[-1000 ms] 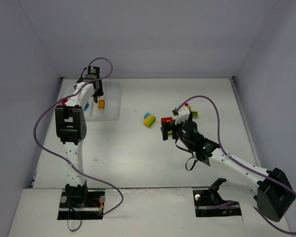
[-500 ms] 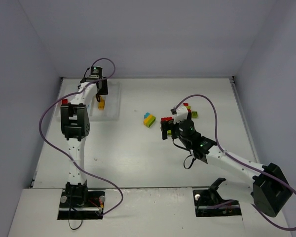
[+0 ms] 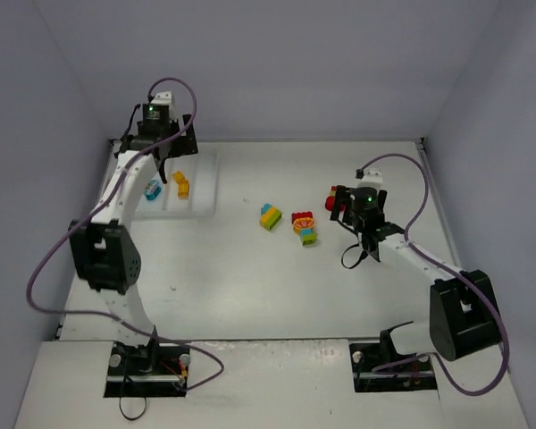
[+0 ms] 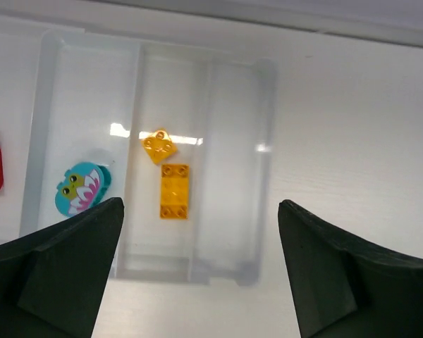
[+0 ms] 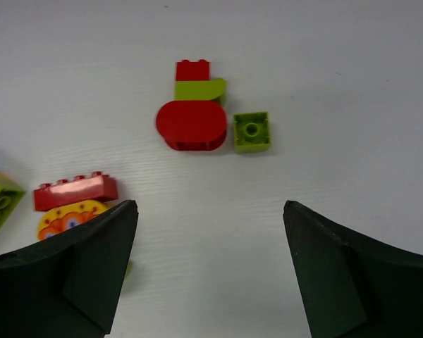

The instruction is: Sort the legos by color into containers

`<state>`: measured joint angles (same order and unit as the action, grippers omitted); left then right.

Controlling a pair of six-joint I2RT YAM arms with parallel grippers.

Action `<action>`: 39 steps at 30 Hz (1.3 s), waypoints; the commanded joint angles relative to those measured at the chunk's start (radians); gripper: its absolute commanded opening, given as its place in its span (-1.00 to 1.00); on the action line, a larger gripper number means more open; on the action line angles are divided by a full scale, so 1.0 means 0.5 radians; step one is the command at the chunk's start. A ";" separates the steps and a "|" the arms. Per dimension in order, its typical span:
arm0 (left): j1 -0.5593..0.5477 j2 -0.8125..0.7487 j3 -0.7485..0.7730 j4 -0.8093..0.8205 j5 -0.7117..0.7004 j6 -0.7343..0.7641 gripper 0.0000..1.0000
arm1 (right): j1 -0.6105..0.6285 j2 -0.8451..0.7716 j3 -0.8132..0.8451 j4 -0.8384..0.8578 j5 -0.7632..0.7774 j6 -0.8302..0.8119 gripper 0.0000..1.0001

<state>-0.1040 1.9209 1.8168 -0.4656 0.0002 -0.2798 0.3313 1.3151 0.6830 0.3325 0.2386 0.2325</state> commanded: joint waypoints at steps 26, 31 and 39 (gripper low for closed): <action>-0.341 -1.265 -1.035 0.173 0.220 0.004 0.70 | -0.399 1.076 0.628 0.044 -0.333 -0.348 0.19; -0.341 -1.252 -1.032 0.170 0.251 0.001 0.70 | -0.399 1.079 0.625 0.053 -0.358 -0.425 0.00; -0.341 -1.231 -1.035 0.195 0.361 -0.026 0.70 | -0.384 0.757 0.435 0.154 -0.419 -0.529 -0.92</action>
<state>-0.2691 1.3121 1.2659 -0.4377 0.1406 -0.2920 0.1368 1.8183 0.9222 0.3637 0.0563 0.0132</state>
